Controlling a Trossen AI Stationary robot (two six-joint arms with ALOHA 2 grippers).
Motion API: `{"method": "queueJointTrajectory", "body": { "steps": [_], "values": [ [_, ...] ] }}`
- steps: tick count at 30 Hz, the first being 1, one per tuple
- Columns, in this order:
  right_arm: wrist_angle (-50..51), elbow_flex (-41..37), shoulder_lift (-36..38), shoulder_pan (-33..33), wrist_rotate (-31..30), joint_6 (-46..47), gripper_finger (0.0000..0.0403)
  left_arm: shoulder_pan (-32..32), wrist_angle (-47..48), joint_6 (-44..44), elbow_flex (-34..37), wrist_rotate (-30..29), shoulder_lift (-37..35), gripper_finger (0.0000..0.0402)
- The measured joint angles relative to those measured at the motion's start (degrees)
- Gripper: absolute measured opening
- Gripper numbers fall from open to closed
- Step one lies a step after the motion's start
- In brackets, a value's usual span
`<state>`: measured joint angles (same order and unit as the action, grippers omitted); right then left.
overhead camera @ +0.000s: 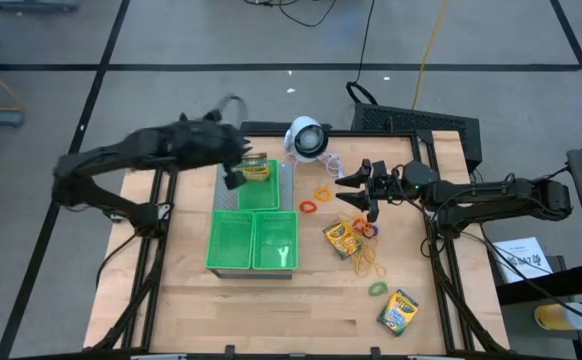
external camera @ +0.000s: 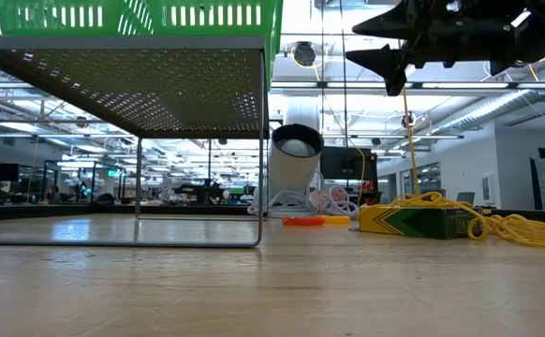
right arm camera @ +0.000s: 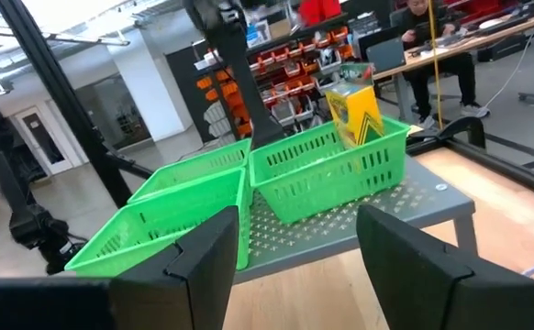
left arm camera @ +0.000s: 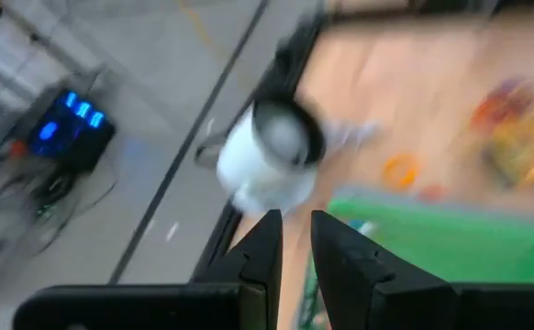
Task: Pick & Place Office Desk Supplies
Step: Put the crayon box into the top green basket on the shelf
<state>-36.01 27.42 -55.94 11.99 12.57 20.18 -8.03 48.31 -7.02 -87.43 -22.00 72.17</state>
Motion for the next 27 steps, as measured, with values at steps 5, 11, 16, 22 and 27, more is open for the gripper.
{"method": "queueJointTrajectory", "body": {
  "steps": [5, 11, 16, 22, 27],
  "values": [
    [2.04, -0.04, 0.02, -0.10, 3.12, -0.08, 0.0212, 2.38, -6.59, 5.15, 3.31, 0.47, -7.56, 0.0072],
    [7.29, -0.04, 0.07, -3.90, 4.29, -1.63, 0.0212, 6.70, -23.74, 6.01, 19.16, 2.67, -15.91, 0.0072],
    [14.72, 2.47, 2.21, -11.64, 9.38, 0.03, 0.0212, 8.79, -38.12, 5.99, 32.18, 2.67, -19.88, 0.0072],
    [10.14, 3.28, 3.62, -25.04, 16.20, 0.61, 0.0212, 9.03, -45.54, 5.82, 38.17, 2.63, -20.53, 0.0072],
    [8.61, 3.30, 3.59, -32.81, 9.86, 1.22, 0.0212, 9.04, -45.55, 6.11, 38.17, 2.65, -19.52, 0.0072]
  ]
}}
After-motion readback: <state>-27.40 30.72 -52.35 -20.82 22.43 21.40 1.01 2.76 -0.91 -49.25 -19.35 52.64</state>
